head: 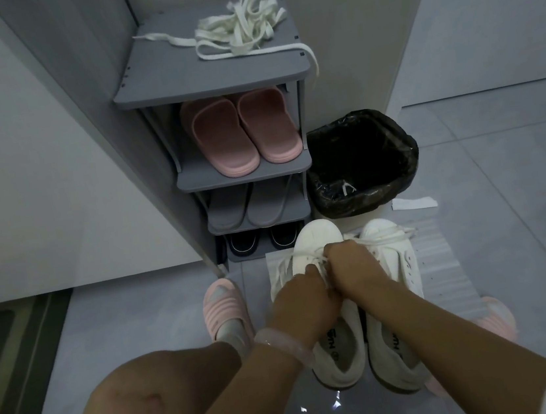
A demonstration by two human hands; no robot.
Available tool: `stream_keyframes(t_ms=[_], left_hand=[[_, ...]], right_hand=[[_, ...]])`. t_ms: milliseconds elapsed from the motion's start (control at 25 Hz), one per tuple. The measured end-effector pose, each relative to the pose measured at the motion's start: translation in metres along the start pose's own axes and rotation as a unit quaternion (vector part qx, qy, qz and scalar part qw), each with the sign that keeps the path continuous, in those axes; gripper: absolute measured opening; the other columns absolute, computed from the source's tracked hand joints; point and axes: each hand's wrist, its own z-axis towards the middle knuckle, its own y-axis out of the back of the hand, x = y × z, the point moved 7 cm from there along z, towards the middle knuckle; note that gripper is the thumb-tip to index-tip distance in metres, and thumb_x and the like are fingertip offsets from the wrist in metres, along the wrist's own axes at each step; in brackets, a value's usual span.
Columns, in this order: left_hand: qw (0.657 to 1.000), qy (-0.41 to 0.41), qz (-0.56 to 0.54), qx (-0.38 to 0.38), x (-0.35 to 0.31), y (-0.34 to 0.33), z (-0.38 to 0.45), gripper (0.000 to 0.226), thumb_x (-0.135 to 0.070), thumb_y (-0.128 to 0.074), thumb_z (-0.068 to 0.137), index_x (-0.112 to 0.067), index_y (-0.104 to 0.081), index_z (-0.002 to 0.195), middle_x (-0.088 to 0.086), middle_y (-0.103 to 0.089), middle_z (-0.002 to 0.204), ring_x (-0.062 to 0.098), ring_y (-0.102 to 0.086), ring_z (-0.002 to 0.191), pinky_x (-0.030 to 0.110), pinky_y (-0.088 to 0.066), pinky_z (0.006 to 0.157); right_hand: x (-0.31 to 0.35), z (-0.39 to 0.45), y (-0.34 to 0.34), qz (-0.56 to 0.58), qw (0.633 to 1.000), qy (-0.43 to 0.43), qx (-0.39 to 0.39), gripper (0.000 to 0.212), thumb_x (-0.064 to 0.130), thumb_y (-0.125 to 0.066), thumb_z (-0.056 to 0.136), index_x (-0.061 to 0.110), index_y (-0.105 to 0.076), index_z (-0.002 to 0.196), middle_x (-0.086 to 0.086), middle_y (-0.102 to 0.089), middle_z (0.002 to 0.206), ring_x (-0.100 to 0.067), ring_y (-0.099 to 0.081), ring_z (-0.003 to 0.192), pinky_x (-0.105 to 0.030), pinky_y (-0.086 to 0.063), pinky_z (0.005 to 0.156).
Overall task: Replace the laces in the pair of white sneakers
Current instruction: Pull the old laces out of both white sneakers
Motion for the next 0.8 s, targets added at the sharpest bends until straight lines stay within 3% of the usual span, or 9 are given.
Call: stream_keyframes(t_ms=[120,200,280,400,480,520,600,680,800], left_hand=[[1.0,-0.003,0.009,0.001,0.001,-0.002,0.003,0.042,-0.031,-0.046,0.092,-0.008,-0.037,0.127,0.012,-0.055,0.119,0.026,-0.055,0.107,0.026,-0.034,0.072],[1.0,-0.009,0.018,-0.018,0.003,0.001,0.004,0.036,-0.026,-0.044,0.093,-0.006,-0.041,0.122,0.012,-0.056,0.117,0.026,-0.056,0.104,0.025,-0.032,0.069],[0.999,-0.014,0.032,-0.036,0.003,0.002,0.003,0.03,-0.022,-0.041,0.093,-0.006,-0.044,0.118,0.013,-0.058,0.114,0.027,-0.058,0.101,0.024,-0.03,0.066],[0.996,-0.017,0.07,-0.054,0.002,-0.003,0.004,0.032,-0.02,-0.033,0.097,-0.007,-0.039,0.125,0.012,-0.061,0.113,0.027,-0.06,0.099,0.026,-0.03,0.062],[0.993,-0.021,0.102,-0.05,0.003,-0.007,0.004,0.035,-0.017,-0.028,0.099,-0.005,-0.031,0.132,0.011,-0.061,0.113,0.027,-0.061,0.098,0.028,-0.028,0.054],[0.992,-0.023,0.113,-0.045,0.003,-0.009,0.005,0.037,-0.015,-0.028,0.099,-0.004,-0.029,0.134,0.011,-0.061,0.114,0.028,-0.062,0.099,0.027,-0.027,0.051],[0.992,-0.025,0.117,-0.036,0.004,-0.012,0.006,0.038,-0.013,-0.028,0.098,-0.003,-0.026,0.135,0.012,-0.061,0.114,0.029,-0.062,0.1,0.027,-0.029,0.052],[0.994,-0.008,0.103,-0.032,0.007,-0.012,0.005,0.04,-0.012,-0.029,0.098,-0.003,-0.024,0.136,0.012,-0.061,0.114,0.03,-0.061,0.1,0.03,-0.034,0.062],[0.995,0.018,0.1,-0.019,0.011,-0.014,0.006,0.048,-0.005,-0.033,0.096,0.0,-0.018,0.141,0.015,-0.06,0.116,0.03,-0.06,0.104,0.033,-0.041,0.072]], right_hand=[[-0.011,0.001,0.007,0.155,0.986,-0.039,0.05,0.027,-0.001,-0.042,0.089,-0.005,-0.065,0.104,-0.02,-0.064,0.109,-0.031,-0.062,0.095,-0.028,-0.046,0.072],[-0.015,-0.001,0.011,0.225,0.967,-0.046,0.109,0.03,-0.004,-0.042,0.089,-0.003,-0.063,0.111,-0.02,-0.061,0.114,-0.033,-0.064,0.086,-0.027,-0.049,0.06],[-0.01,-0.002,0.01,0.122,0.984,-0.024,0.126,0.03,0.001,-0.047,0.09,0.006,-0.057,0.118,-0.014,-0.057,0.12,-0.031,-0.062,0.096,-0.025,-0.048,0.062],[0.004,-0.002,0.003,-0.028,0.995,-0.013,0.097,0.028,0.011,-0.048,0.09,0.006,-0.05,0.118,-0.013,-0.057,0.118,-0.029,-0.057,0.108,-0.034,-0.047,0.081],[0.006,0.004,0.001,-0.039,0.995,-0.015,0.095,0.02,0.016,-0.05,0.089,0.007,-0.057,0.106,-0.009,-0.06,0.107,-0.026,-0.058,0.106,-0.032,-0.045,0.081],[0.002,0.006,0.001,-0.012,0.994,-0.021,0.105,0.013,0.019,-0.052,0.088,0.009,-0.059,0.089,-0.006,-0.061,0.092,-0.023,-0.06,0.098,-0.029,-0.044,0.075],[-0.007,0.014,-0.002,0.082,0.984,-0.041,0.155,0.027,0.026,-0.054,0.085,0.013,-0.05,0.061,-0.002,-0.051,0.067,-0.014,-0.054,0.069,-0.021,-0.038,0.058],[-0.012,0.01,-0.004,0.168,0.957,-0.061,0.23,0.03,0.03,-0.053,0.085,0.012,-0.05,0.061,-0.001,-0.049,0.063,-0.012,-0.045,0.056,-0.02,-0.036,0.051],[-0.031,0.007,0.017,0.046,0.971,0.003,0.236,0.029,0.031,-0.051,0.088,0.016,-0.048,0.063,-0.002,-0.05,0.069,-0.016,-0.048,0.062,-0.019,-0.039,0.053]])
